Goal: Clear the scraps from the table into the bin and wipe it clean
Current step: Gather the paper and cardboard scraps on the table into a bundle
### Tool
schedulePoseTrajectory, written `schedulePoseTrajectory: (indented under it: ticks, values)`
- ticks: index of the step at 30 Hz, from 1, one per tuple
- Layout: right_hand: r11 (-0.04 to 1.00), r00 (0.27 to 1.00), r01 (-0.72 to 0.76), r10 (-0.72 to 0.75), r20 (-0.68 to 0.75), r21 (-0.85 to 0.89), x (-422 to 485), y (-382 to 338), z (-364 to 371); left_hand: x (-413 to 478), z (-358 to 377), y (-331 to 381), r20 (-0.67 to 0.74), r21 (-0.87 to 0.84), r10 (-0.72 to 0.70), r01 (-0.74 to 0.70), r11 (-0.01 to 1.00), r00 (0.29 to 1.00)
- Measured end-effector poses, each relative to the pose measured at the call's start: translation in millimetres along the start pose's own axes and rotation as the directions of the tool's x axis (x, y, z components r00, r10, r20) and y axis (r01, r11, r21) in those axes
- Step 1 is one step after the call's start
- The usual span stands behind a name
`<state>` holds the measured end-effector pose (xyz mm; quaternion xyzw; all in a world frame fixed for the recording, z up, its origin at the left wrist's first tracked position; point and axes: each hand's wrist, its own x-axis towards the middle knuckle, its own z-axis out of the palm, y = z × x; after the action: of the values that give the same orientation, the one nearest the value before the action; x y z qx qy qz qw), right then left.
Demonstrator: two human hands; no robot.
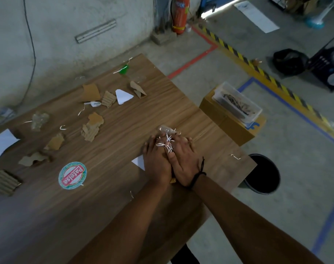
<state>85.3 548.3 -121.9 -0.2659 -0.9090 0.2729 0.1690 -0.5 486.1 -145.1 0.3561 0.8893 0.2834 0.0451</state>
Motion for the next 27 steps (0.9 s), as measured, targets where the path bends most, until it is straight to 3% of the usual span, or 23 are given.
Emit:
schedulePoseTrajectory:
  ticks: [6, 9, 11, 13, 15, 19, 22, 27]
  values:
    - [0.998, 0.990, -0.058, 0.054, 0.130, 0.023, 0.4, -7.7, -8.3, -1.3, -8.5, 5.6, 0.030, -0.023, -0.029, 0.030, 0.999, 0.999]
    - [0.951, 0.965, -0.179, 0.120, 0.233, 0.253, 4.7, -6.7, -16.6, -0.1, -17.7, 1.9, 0.103, -0.237, -0.105, 0.127, 0.963, 0.989]
    - [0.839, 0.949, -0.279, 0.166, 0.270, 0.466, 9.4, 0.6, -19.8, -1.6, -29.8, -0.6, 0.227, -0.551, -0.171, 0.271, 0.789, 0.959]
    - [0.770, 0.936, -0.328, 0.187, 0.298, 0.547, 14.8, 3.1, -23.9, -2.7, -46.4, -2.2, 0.252, -0.714, -0.172, 0.303, 0.631, 0.952]
    - [0.748, 0.924, -0.357, 0.198, 0.326, 0.559, 19.4, -6.0, -35.1, -1.8, -62.6, -6.6, 0.232, -0.762, -0.218, 0.317, 0.564, 0.948]
    - [0.740, 0.928, -0.340, 0.164, 0.334, 0.580, 25.0, -34.5, -49.8, -5.2, -87.1, -8.7, 0.413, -0.746, -0.269, 0.493, 0.449, 0.870]
    - [0.815, 0.932, -0.310, 0.160, 0.324, 0.490, 22.4, -43.2, -38.3, -6.6, -84.0, -9.4, 0.395, -0.701, -0.275, 0.481, 0.527, 0.877]
    - [0.954, 0.978, -0.123, 0.070, 0.195, 0.272, 8.6, -32.4, -13.8, -13.1, -70.9, -19.0, 0.260, -0.632, -0.121, 0.263, 0.729, 0.958]
